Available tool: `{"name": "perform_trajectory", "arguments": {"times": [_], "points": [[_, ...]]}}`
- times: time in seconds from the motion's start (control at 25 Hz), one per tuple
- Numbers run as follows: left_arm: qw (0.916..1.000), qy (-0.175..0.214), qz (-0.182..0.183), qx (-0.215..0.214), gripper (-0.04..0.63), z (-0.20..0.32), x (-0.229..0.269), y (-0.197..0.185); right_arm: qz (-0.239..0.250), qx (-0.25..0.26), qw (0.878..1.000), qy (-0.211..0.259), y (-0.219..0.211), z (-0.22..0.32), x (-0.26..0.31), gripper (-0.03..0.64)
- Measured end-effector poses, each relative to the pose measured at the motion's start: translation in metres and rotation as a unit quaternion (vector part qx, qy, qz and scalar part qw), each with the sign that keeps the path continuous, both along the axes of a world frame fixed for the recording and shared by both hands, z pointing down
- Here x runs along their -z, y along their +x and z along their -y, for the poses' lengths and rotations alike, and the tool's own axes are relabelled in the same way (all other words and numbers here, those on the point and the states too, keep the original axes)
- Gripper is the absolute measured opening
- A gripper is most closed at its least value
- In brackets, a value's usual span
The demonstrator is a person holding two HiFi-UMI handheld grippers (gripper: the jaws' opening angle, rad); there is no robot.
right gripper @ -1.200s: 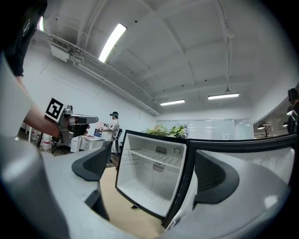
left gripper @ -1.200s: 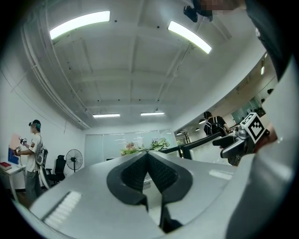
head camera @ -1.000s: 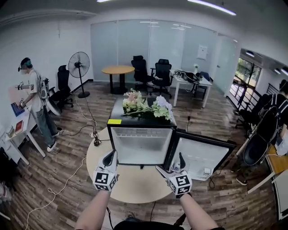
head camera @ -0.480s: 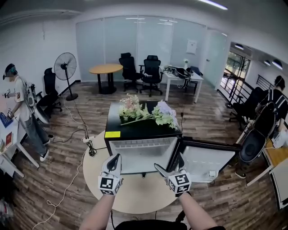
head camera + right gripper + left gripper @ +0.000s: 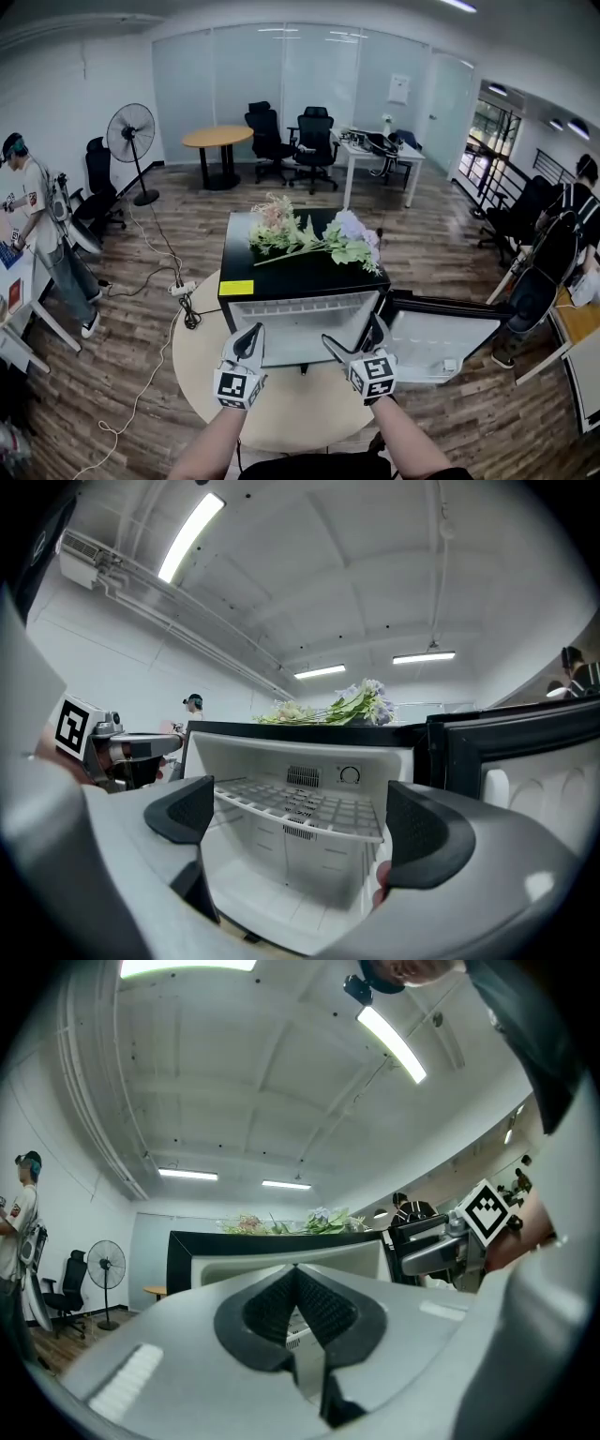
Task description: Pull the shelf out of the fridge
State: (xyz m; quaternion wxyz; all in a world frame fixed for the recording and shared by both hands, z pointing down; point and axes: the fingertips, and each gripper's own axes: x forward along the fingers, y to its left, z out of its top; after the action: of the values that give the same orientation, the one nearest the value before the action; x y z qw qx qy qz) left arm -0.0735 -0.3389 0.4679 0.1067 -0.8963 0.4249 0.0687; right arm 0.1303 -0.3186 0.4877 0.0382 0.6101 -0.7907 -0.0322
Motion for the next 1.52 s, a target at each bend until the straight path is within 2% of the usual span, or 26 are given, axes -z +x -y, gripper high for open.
{"name": "perform_trajectory", "arguments": {"times": [0.52, 0.64, 0.8, 1.04, 1.08, 1.2, 1.24, 1.4, 1.52], "points": [[0.9991, 0.006, -0.003, 0.041, 0.0, 0.022, 0.005, 0.011, 0.032, 0.024, 0.999, -0.009, 0.005, 0.037, -0.014, 0.581], [0.9989, 0.006, -0.003, 0.046, 0.0, 0.025, 0.005, 0.011, 0.055, 0.026, 0.998, -0.028, 0.005, 0.049, -0.023, 0.58], [0.999, 0.003, 0.005, 0.045, 0.0, 0.028, 0.0, 0.011, 0.111, 0.033, 0.991, -0.059, 0.003, 0.06, -0.037, 0.572], [0.9989, 0.002, 0.014, 0.046, 0.0, 0.033, -0.002, 0.007, 0.231, 0.027, 0.968, -0.097, 0.006, 0.078, -0.054, 0.553], [0.9989, 0.001, 0.015, 0.044, 0.0, 0.033, -0.003, 0.008, 0.24, 0.019, 0.966, -0.095, 0.008, 0.079, -0.054, 0.53], [0.9991, 0.002, 0.019, 0.038, 0.0, 0.035, -0.003, 0.011, 0.247, 0.003, 0.965, -0.093, 0.011, 0.08, -0.054, 0.523], [0.9991, 0.002, 0.019, 0.037, 0.0, 0.036, -0.002, 0.012, 0.259, -0.002, 0.961, -0.096, 0.012, 0.08, -0.056, 0.525], [0.9992, 0.0, 0.021, 0.035, 0.0, 0.04, -0.005, 0.012, 0.319, -0.009, 0.939, -0.13, 0.015, 0.085, -0.078, 0.525], [0.9992, 0.0, 0.022, 0.034, 0.0, 0.042, -0.006, 0.011, 0.375, -0.006, 0.914, -0.153, 0.016, 0.098, -0.09, 0.525]]}}
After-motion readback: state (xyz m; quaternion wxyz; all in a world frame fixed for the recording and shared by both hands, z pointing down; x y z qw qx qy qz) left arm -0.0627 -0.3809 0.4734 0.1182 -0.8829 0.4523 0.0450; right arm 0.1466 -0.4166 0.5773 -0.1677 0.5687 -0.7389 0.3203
